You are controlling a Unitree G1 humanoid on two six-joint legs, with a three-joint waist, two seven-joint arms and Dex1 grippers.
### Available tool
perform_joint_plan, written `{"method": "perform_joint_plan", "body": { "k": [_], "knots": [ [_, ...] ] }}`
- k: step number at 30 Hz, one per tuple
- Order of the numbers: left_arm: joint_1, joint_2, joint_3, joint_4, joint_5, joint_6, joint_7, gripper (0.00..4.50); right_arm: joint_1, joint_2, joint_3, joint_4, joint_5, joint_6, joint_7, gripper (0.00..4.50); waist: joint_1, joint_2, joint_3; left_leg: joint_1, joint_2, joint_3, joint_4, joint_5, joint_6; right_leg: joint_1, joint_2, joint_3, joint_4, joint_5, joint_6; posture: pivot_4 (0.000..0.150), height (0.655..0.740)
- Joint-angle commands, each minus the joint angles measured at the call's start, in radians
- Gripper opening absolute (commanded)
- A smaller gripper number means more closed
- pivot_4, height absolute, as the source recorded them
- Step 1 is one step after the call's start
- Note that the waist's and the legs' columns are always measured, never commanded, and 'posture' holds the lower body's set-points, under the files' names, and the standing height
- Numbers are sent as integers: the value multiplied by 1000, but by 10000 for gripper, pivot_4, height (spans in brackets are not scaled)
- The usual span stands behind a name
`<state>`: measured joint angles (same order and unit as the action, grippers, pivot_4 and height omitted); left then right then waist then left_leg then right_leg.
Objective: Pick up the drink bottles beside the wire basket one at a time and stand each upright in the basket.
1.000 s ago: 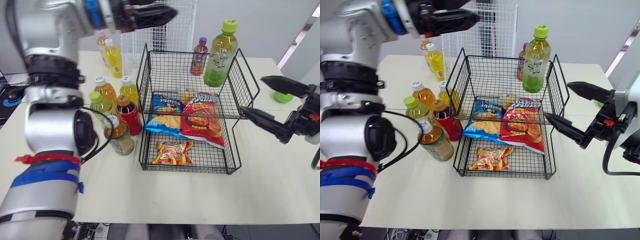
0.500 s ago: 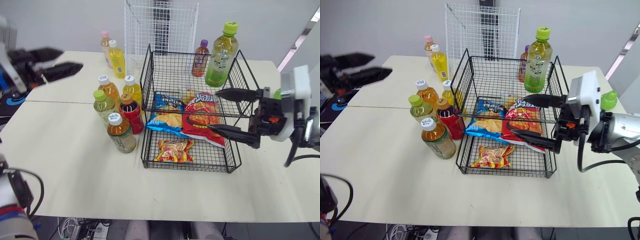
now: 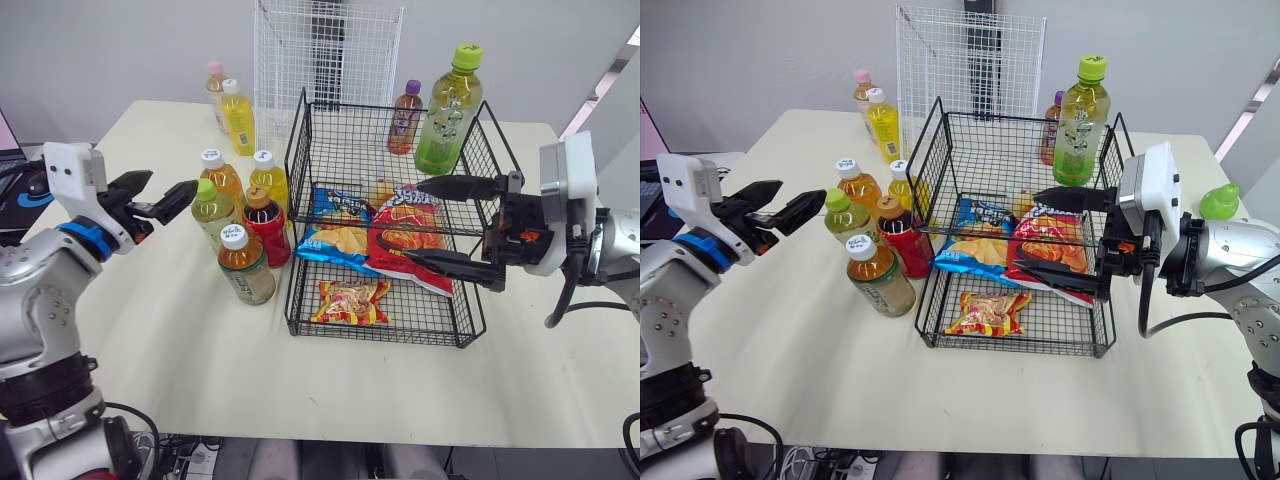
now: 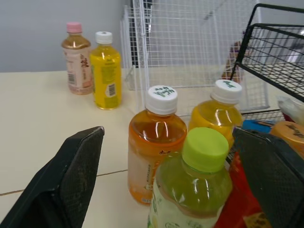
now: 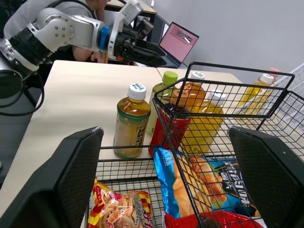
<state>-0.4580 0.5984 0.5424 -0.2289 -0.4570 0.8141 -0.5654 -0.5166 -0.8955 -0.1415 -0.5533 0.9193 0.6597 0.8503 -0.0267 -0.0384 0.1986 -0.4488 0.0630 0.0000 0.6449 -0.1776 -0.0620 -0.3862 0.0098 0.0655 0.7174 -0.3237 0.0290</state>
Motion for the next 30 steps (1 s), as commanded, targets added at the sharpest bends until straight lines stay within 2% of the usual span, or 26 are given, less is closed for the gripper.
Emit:
{"method": "perform_joint_plan", "body": {
  "k": [1,11,14,18,22,23,28,30],
  "knots": [
    [7,-47,-51,-100,32,-24,127,44777,2,-13,-53,-12,-1,-24,23,45000,0,0,0,0,0,0,0,0,0,0,0,0,0,0,0,1500,7360],
    [-5,-47,-136,-98,32,-10,199,44777,8,-9,-67,-10,-7,-21,52,45000,-2,0,0,0,0,0,0,0,0,0,1,0,0,0,0,1500,7360],
    [-1,-49,-156,-78,29,-10,202,39605,10,-7,-68,-14,-5,-20,49,45000,-1,0,0,0,0,0,0,0,0,0,1,0,0,0,0,1500,7360],
    [-9,-51,-168,-54,41,-34,214,28471,10,-6,-69,-14,-3,-19,44,45000,-2,0,0,0,0,0,0,0,0,0,1,0,0,0,0,1500,7360],
    [-15,-45,-182,-40,51,-54,218,15430,12,-5,-71,-17,-2,-19,41,45000,-1,0,0,0,0,0,0,0,0,0,1,0,-1,0,0,1500,7360],
    [-15,-45,-183,-39,51,-55,219,13426,13,-5,-72,-17,-2,-18,40,45000,-2,0,0,0,0,0,0,0,0,0,1,0,-1,0,0,1500,7360],
    [1,-29,-166,-63,39,-63,206,13404,18,-3,-78,-21,-4,-21,32,45000,-2,0,0,0,0,0,0,0,0,0,1,0,-1,0,0,1500,7360],
    [9,26,-144,-84,25,-84,147,13404,22,-7,-91,-21,-1,-23,31,45000,-2,0,0,0,0,0,-1,0,0,0,1,0,-1,0,0,1500,7360]
  ]
}}
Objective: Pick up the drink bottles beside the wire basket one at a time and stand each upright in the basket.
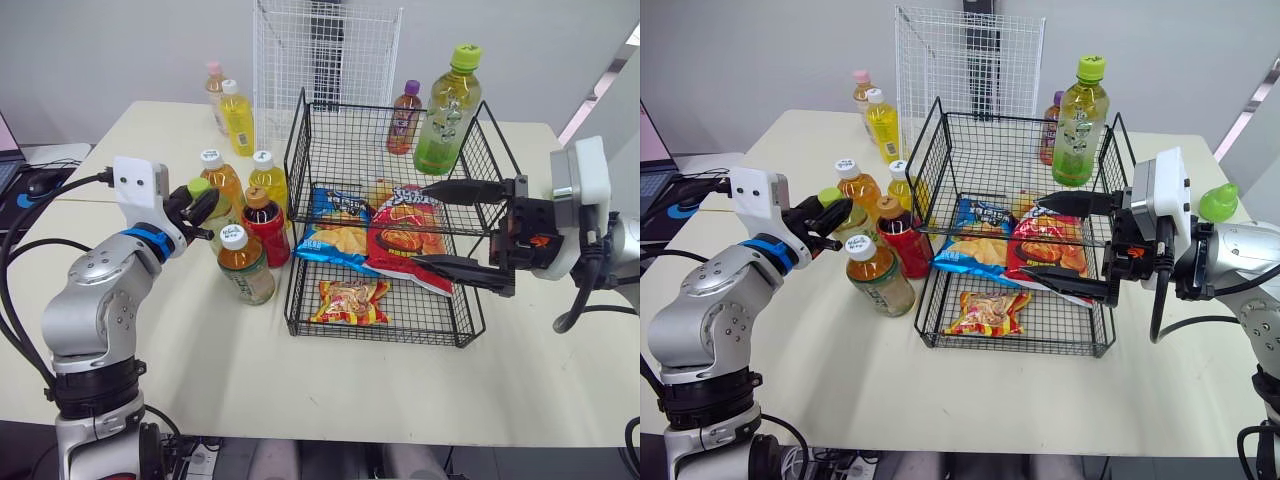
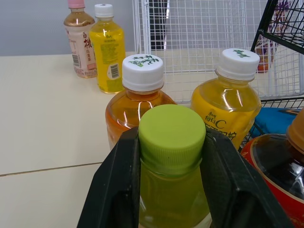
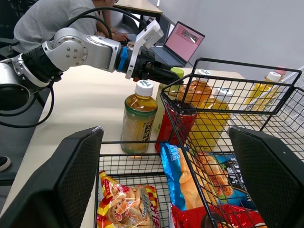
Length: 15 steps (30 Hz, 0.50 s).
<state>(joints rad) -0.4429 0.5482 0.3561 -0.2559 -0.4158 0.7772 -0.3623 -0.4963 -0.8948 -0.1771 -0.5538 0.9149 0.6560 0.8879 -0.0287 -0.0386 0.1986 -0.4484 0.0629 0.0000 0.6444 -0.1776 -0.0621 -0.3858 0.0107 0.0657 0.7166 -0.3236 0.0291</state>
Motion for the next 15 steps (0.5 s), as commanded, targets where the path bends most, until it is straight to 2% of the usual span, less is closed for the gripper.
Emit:
{"method": "perform_joint_plan", "body": {
  "k": [1,5,8,11,12,15],
  "knots": [
    [-7,118,59,-62,-31,-56,-101,13404,6,-10,-66,-21,5,-20,-7,45000,-1,-1,0,0,0,0,0,0,0,0,0,0,0,0,0,1500,7360],
    [-67,270,127,-37,-150,7,-242,13404,34,-29,-117,-33,9,-13,-15,45000,-1,-1,1,-2,1,0,-1,0,0,-2,1,0,0,0,0,1500,7360],
    [-177,394,146,35,-230,76,-327,13404,61,-42,-166,-54,26,1,-38,45000,2,-1,1,-2,1,-1,-1,0,0,-2,1,-1,-1,0,0,1500,7360],
    [-378,499,87,169,-269,109,-405,13404,89,-54,-215,-75,46,19,-72,45000,6,-2,1,-2,0,-1,0,0,0,-2,0,-2,-2,0,0,1500,7360],
    [-416,513,68,197,-269,108,-420,13404,95,-57,-222,-80,50,23,-79,45000,5,-2,1,-2,0,-1,0,0,0,-1,0,-2,-2,0,1,1500,7360],
    [-750,490,-98,420,-194,37,-502,13404,142,-50,-235,-116,52,30,-112,45000,11,-2,1,-2,0,-1,0,0,0,-1,1,-2,-2,-1,1,1500,7360]
  ]
}}
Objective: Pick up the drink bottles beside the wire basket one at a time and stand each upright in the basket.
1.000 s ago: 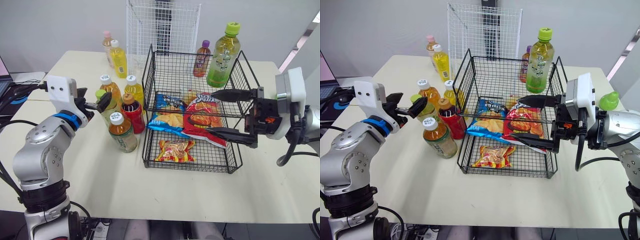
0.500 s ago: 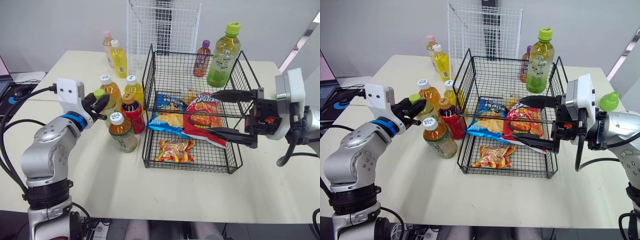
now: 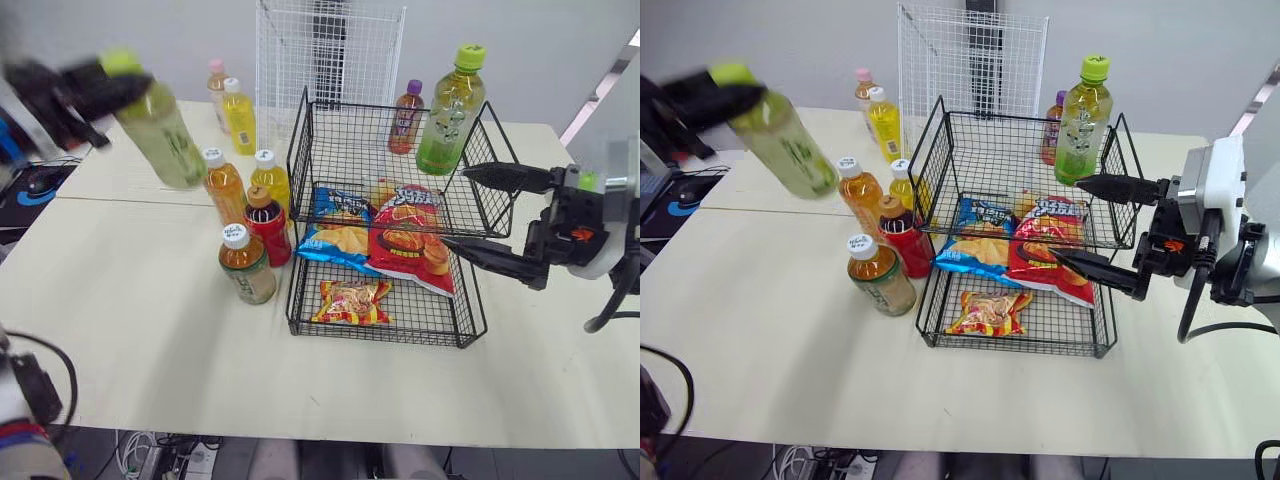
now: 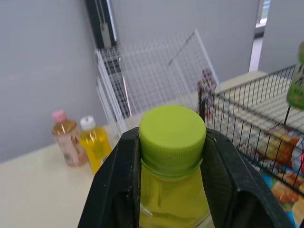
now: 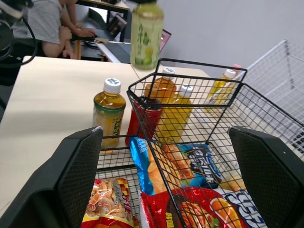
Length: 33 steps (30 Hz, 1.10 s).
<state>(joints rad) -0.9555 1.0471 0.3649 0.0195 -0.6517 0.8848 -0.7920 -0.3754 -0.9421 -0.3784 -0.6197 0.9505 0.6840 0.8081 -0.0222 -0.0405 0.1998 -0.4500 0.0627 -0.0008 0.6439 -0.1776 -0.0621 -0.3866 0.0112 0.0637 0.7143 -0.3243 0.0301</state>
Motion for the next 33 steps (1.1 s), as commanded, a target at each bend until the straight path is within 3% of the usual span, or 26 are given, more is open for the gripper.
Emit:
{"method": "perform_joint_plan", "body": {
  "k": [1,7,11,19,24,33],
  "knots": [
    [-340,-33,-152,215,60,-79,-96,13404,30,1,-35,-62,19,3,-50,45000,9,-1,0,-1,0,-1,1,0,0,0,1,-1,0,0,0,1500,7360],
    [-702,-213,-283,556,135,-111,-214,13403,62,23,-66,-107,45,9,-162,45000,11,-1,0,-1,0,1,0,0,0,-1,1,1,-1,0,0,1500,7360],
    [-826,-343,-327,763,207,-208,-284,13403,108,35,-76,-164,24,11,-239,45000,9,0,0,-3,0,1,0,0,0,-2,1,1,-1,0,0,1500,7360],
    [-860,-573,-369,999,339,-467,-354,13403,145,16,-205,-197,39,22,-354,45000,-10,0,1,-3,0,2,-1,0,0,-3,1,2,-1,0,0,1500,7360],
    [-842,-671,-353,1108,396,-587,-297,13403,174,-7,-291,-212,122,40,-397,45000,-12,0,1,-3,0,3,-2,0,0,-3,1,4,-1,0,-1,1500,7360],
    [-831,-735,-335,1197,457,-672,-277,13403,225,-50,-368,-242,224,43,-456,45000,-11,0,1,-3,-1,3,-2,0,0,-3,1,4,-1,0,0,1500,7360]
  ]
}}
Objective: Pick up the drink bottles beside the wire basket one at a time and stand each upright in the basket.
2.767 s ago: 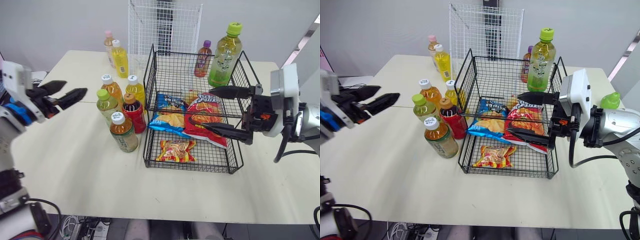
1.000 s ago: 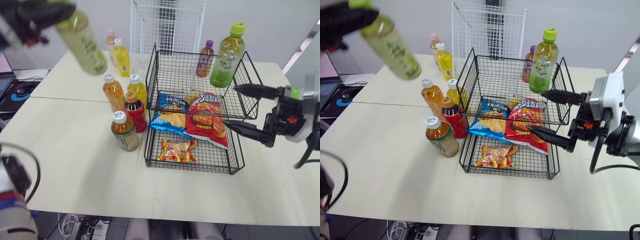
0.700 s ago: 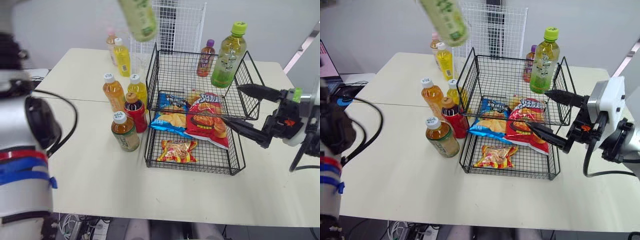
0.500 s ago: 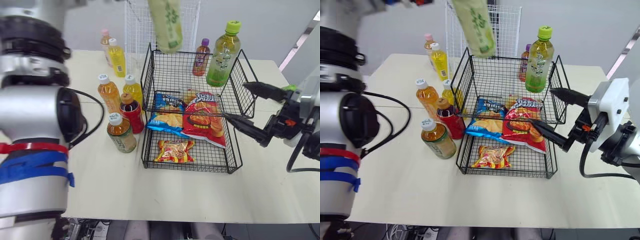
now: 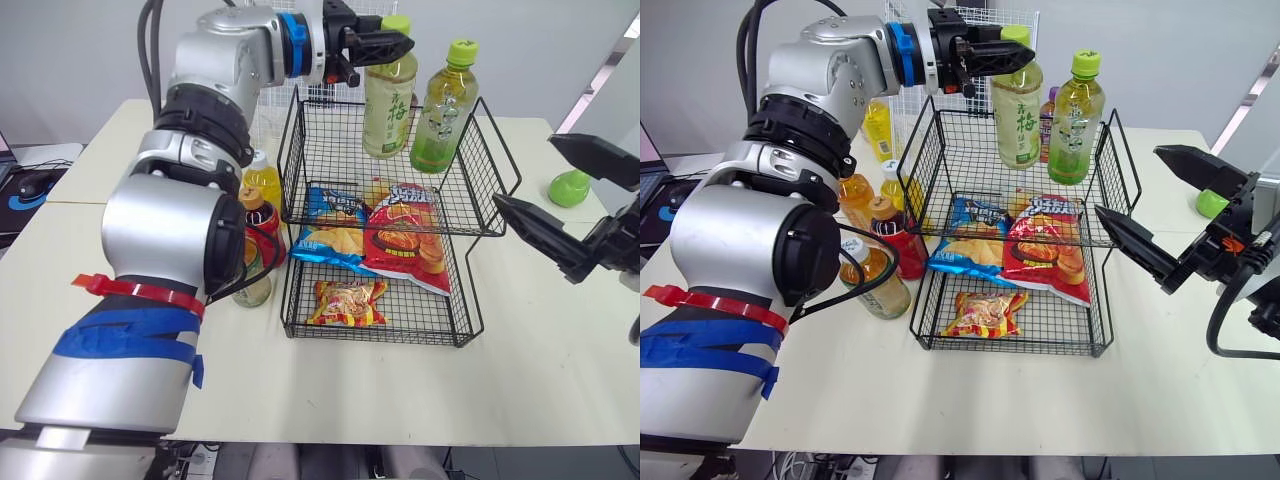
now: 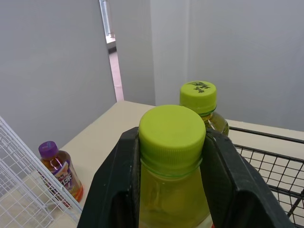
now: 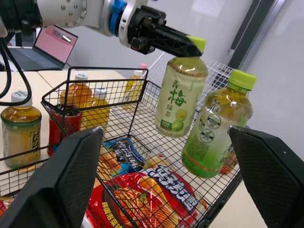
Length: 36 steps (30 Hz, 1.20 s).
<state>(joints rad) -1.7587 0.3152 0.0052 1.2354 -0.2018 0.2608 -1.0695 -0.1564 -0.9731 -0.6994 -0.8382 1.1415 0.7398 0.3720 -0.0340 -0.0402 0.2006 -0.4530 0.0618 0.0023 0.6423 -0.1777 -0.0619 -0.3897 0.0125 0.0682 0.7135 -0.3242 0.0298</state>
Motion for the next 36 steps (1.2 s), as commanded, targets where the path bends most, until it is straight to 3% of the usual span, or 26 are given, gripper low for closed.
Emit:
{"method": "perform_joint_plan", "body": {
  "k": [1,6,16,26,30,36],
  "knots": [
    [-24,-6,24,-15,15,-55,-2,13403,10,-23,-50,-25,41,-14,-24,45000,1,0,0,0,0,0,0,0,0,0,0,0,0,0,0,1500,7360],
    [-23,-12,38,3,28,-46,-11,13403,29,-34,-59,-33,69,-23,-41,45000,1,0,0,0,0,0,0,0,0,0,0,0,0,0,0,1500,7360],
    [-33,30,48,-18,44,-25,-105,44903,30,-34,-22,-20,51,-51,-37,45000,0,0,0,0,0,0,0,0,0,1,0,0,0,0,0,1500,7360],
    [1,178,69,-138,28,43,-195,44903,8,-37,18,6,21,-83,-1,45000,0,0,0,1,0,-1,1,0,0,1,0,0,0,0,0,1500,7360],
    [71,272,73,-267,15,104,-241,44903,-5,-40,46,12,12,-95,35,45000,-2,1,-1,1,1,0,0,0,0,1,0,0,1,0,0,1500,7360],
    [245,446,148,-498,-23,249,-154,44903,-36,-38,168,-3,-2,-122,130,45000,-14,1,-1,2,2,-1,1,0,0,1,0,-1,2,0,0,1500,7360]
  ]
}}
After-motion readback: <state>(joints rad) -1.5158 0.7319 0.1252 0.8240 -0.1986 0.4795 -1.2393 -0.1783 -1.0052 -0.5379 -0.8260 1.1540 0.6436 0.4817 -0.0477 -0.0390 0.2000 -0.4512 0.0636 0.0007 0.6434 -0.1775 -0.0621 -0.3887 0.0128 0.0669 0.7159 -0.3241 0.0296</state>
